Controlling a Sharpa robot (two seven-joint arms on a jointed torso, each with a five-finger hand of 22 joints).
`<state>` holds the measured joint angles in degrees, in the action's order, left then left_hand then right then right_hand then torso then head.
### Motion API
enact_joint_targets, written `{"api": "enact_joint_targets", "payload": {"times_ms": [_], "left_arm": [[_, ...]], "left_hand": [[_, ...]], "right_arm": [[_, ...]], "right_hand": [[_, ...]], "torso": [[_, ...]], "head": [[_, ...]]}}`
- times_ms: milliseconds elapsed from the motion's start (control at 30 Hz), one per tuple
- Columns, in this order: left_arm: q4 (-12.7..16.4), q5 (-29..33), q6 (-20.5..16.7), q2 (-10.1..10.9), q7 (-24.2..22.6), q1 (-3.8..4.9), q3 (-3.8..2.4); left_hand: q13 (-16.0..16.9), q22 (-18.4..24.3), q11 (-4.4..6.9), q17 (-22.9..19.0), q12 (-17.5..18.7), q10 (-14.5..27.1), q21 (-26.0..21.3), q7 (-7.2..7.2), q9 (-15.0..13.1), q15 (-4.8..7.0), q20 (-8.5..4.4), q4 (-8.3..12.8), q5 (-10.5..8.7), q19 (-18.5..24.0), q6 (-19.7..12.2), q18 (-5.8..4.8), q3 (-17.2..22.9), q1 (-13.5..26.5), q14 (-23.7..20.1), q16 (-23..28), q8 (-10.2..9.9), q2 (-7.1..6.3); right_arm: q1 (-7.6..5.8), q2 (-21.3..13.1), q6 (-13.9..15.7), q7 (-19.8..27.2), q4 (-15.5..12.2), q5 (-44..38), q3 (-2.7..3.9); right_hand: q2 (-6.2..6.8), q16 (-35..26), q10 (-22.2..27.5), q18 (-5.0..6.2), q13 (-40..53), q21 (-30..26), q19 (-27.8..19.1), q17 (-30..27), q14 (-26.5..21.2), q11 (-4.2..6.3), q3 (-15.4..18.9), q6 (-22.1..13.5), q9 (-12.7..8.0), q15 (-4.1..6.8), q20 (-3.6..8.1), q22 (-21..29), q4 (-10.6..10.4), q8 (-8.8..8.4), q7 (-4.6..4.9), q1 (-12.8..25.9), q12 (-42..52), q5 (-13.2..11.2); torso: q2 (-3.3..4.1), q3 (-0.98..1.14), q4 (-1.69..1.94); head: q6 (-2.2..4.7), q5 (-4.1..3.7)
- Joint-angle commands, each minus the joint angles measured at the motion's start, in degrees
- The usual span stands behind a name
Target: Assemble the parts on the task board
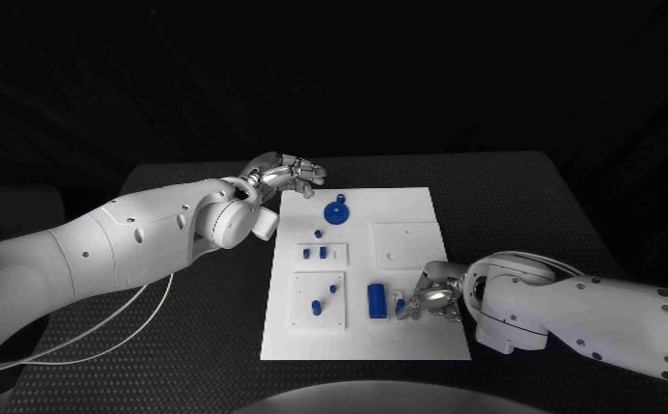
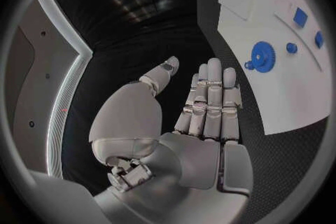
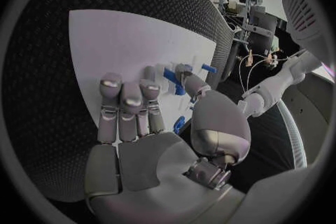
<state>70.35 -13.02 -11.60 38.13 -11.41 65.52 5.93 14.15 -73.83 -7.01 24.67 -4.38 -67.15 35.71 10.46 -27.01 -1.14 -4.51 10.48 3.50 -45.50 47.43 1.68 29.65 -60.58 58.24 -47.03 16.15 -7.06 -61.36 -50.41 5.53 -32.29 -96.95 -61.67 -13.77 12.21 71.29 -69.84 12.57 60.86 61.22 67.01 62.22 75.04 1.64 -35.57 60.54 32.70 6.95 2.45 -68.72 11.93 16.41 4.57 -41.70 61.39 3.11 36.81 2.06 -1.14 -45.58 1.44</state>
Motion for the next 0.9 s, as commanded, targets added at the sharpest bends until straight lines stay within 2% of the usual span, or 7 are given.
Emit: {"api": "enact_joint_targets", "payload": {"times_ms": [33, 200, 467, 600, 767, 900], "left_arm": [[0.04, -0.06, 0.84, -0.05, -0.2, 0.05, -0.03], [0.02, -0.06, 0.86, -0.06, -0.19, 0.05, -0.03], [0.01, -0.07, 0.86, -0.08, -0.17, 0.05, -0.03], [0.02, -0.07, 0.9, -0.08, -0.15, 0.04, -0.03], [0.01, -0.07, 0.89, -0.04, -0.17, 0.04, -0.02], [-0.02, -0.07, 0.89, -0.03, -0.17, 0.04, -0.02]], "left_hand": [[0.0, -0.08, 0.01, 0.1, -0.13, 0.48, -0.27, 0.1, 0.06, -0.1, 0.08, -0.36, 0.19, -0.4, -0.47, 0.6, 0.05, 0.02, 0.32, 0.27, 0.29, 0.01], [0.0, -0.09, 0.01, 0.12, -0.13, 0.49, -0.29, 0.09, 0.07, -0.09, 0.08, -0.33, 0.2, -0.4, -0.48, 0.6, 0.06, -0.02, 0.32, 0.28, 0.29, -0.01], [0.0, -0.11, 0.01, 0.14, -0.13, 0.5, -0.31, 0.09, 0.07, -0.09, 0.08, -0.3, 0.2, -0.4, -0.48, 0.61, 0.08, -0.08, 0.31, 0.29, 0.3, -0.02], [0.0, -0.12, 0.0, 0.15, -0.13, 0.5, -0.32, 0.09, 0.07, -0.09, 0.08, -0.29, 0.19, -0.41, -0.49, 0.6, 0.08, -0.09, 0.31, 0.3, 0.31, -0.02], [0.0, -0.12, 0.0, 0.15, -0.13, 0.5, -0.32, 0.1, 0.07, -0.09, 0.08, -0.3, 0.19, -0.41, -0.49, 0.6, 0.08, -0.09, 0.31, 0.31, 0.31, -0.01], [0.0, -0.13, 0.0, 0.16, -0.13, 0.5, -0.33, 0.1, 0.07, -0.1, 0.08, -0.3, 0.19, -0.41, -0.49, 0.6, 0.08, -0.09, 0.31, 0.31, 0.31, -0.01]], "right_arm": [[0.05, -0.32, 0.86, 1.29, -0.21, 1.56, 0.04], [0.05, -0.66, 0.71, 1.5, -0.43, 2.11, 0.15], [0.05, -0.83, 1.17, 1.59, -0.1, 2.16, 0.39], [0.05, -0.66, 2.23, 2.06, 0.33, 1.35, 0.57], [0.04, -1.06, 3.65, 5.83, 0.5, -2.33, 0.72], [0.04, -1.78, 6.47, 11.56, 0.48, -4.2, 0.72]], "right_hand": [[0.03, -0.27, 0.12, 2.43, 0.08, 0.33, -0.35, 0.08, 0.03, 0.18, 0.57, 0.34, 0.06, 0.53, 0.02, 0.07, -0.78, 0.19, -0.04, 1.52, -0.31, -0.31], [0.2, -0.25, 0.16, 2.43, 0.12, 0.33, -0.41, 0.12, 0.0, 0.23, 0.95, 0.31, 0.07, 0.61, 0.18, 0.09, -0.99, 0.17, -0.09, 2.25, -0.32, -0.31], [0.34, -0.24, 0.17, 2.43, 0.13, 0.34, -0.43, 0.13, -0.01, 0.25, 1.04, 0.31, 0.08, 0.63, 0.24, 0.11, -1.0, 0.17, -0.11, 2.41, -0.32, -0.3], [-0.44, -0.24, 0.18, 2.43, 0.17, 0.36, -0.43, 0.15, -0.03, 0.29, 1.07, 0.32, 0.12, 0.69, 0.4, 0.13, -1.02, 0.17, -0.14, 2.55, -0.31, -0.3], [-0.83, -0.22, 0.18, 2.43, 0.19, 0.38, -0.45, 0.17, -0.04, 0.31, 1.15, 0.35, 0.14, 0.71, 0.48, 0.14, -0.82, 0.19, -0.16, 2.52, -0.31, -0.31], [-1.16, -0.33, 0.25, 2.43, 0.22, 0.4, -0.51, 0.13, -0.09, 0.19, 0.09, -0.38, 0.08, 0.77, 0.83, 0.15, 1.27, -0.15, -0.02, -0.63, -0.32, -0.31]], "torso": [[-0.02, 0.06, 0.03], [-0.01, -0.02, -0.04], [-0.02, 0.0, -0.01], [0.0, 0.01, 0.03], [-0.02, -0.01, -0.02], [-0.02, -0.04, -0.02]], "head": [[-0.13, 0.09], [-0.17, 0.09], [-0.16, 0.05], [-0.2, 0.06], [-0.26, 0.15], [-0.13, 0.12]]}}
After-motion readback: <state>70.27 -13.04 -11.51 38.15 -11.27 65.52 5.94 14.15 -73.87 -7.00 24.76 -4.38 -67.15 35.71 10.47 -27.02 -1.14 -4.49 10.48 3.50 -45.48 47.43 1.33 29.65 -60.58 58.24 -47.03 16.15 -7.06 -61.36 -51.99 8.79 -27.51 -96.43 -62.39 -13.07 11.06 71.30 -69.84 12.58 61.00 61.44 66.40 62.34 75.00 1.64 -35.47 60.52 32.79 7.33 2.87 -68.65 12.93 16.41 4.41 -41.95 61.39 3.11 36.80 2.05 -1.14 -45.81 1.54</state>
